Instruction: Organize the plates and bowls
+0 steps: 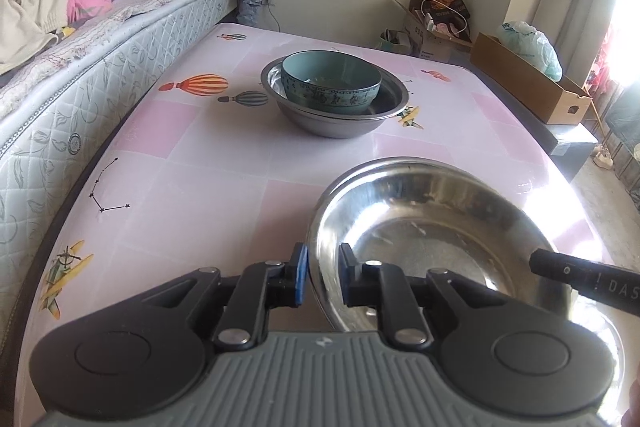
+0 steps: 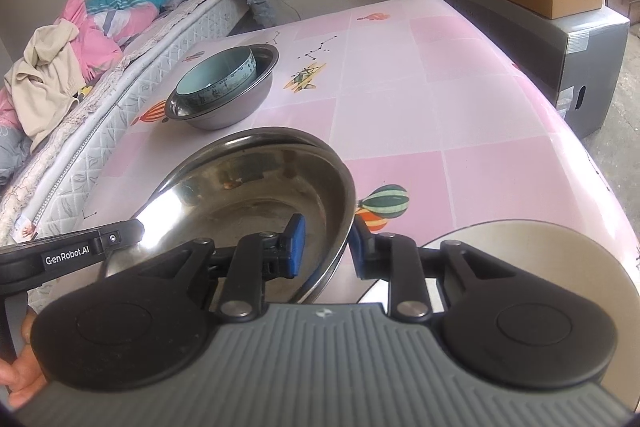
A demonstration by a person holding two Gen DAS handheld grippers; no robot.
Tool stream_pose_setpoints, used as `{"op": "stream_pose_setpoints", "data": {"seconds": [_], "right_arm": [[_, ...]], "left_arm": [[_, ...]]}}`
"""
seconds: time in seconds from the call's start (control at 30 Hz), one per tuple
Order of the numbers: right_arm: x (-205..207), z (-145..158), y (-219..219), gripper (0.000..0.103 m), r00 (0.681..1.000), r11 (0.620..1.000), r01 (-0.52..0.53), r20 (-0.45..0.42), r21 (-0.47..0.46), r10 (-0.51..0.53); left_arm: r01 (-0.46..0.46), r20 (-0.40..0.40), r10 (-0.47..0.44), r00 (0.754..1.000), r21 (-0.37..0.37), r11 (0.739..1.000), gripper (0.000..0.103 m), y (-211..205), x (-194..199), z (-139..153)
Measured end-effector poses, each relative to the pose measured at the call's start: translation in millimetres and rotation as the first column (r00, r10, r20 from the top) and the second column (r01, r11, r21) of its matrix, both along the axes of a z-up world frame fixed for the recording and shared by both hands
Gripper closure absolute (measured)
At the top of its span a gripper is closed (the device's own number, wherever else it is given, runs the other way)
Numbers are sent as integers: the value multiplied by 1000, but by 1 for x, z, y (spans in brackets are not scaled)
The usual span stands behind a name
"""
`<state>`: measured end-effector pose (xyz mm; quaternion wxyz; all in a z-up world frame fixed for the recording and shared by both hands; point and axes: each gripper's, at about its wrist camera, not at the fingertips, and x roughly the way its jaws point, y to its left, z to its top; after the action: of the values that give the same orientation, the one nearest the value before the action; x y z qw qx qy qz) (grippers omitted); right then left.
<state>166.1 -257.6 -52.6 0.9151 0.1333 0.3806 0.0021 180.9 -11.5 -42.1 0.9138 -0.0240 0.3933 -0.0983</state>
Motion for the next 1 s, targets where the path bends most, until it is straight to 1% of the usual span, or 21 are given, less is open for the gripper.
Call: {"op": "stream_pose_setpoints", "data": {"seconds": [0.1,0.3,0.4,0.47,0.53,0.57,0.6,0.63,0.67,0.7,0.83,1.0], "right_arm": [[4,-2,-2,79,1000,1000,9,-2,2,-9],[5,-2,-3,77,1000,1000,17,0,6,-17],[2,0,-6,76,1000,1000,25,2,14,-25],[-2,2,-8,73,999,999,32,6,21,-33],[-5,6,-11,70,999,999,39,12,29,-39],[-6,8,-12,68,999,999,42,15,32,-43],[-9,10,-13,63,999,998,46,20,35,-46],[-11,12,-14,61,999,998,47,26,38,-48],[-14,14,-16,59,998,998,50,31,42,-51],[-17,16,-18,58,998,997,53,35,47,-55],[-29,25,-25,57,996,995,65,49,78,-69],[-47,31,-40,56,994,987,85,52,139,-93]], "left_arm": [[3,0,-3,1000,-18,1000,85,4,-1,0],[6,3,-6,1000,-26,1000,85,5,-6,0],[9,2,-9,1000,-33,999,77,6,-9,0],[9,7,-8,1000,-35,999,66,6,-12,2],[10,13,-9,1000,-43,999,61,6,-16,4],[12,15,-11,1000,-46,999,58,6,-18,5],[13,15,-12,1000,-48,999,56,6,-20,6],[15,16,-14,1000,-51,999,51,6,-22,7],[16,18,-15,1000,-53,998,49,6,-25,8],[15,20,-14,1000,-55,998,49,7,-27,9],[15,20,-14,1000,-62,998,40,7,-36,13],[18,8,-17,1000,-61,998,37,7,-48,15]]}}
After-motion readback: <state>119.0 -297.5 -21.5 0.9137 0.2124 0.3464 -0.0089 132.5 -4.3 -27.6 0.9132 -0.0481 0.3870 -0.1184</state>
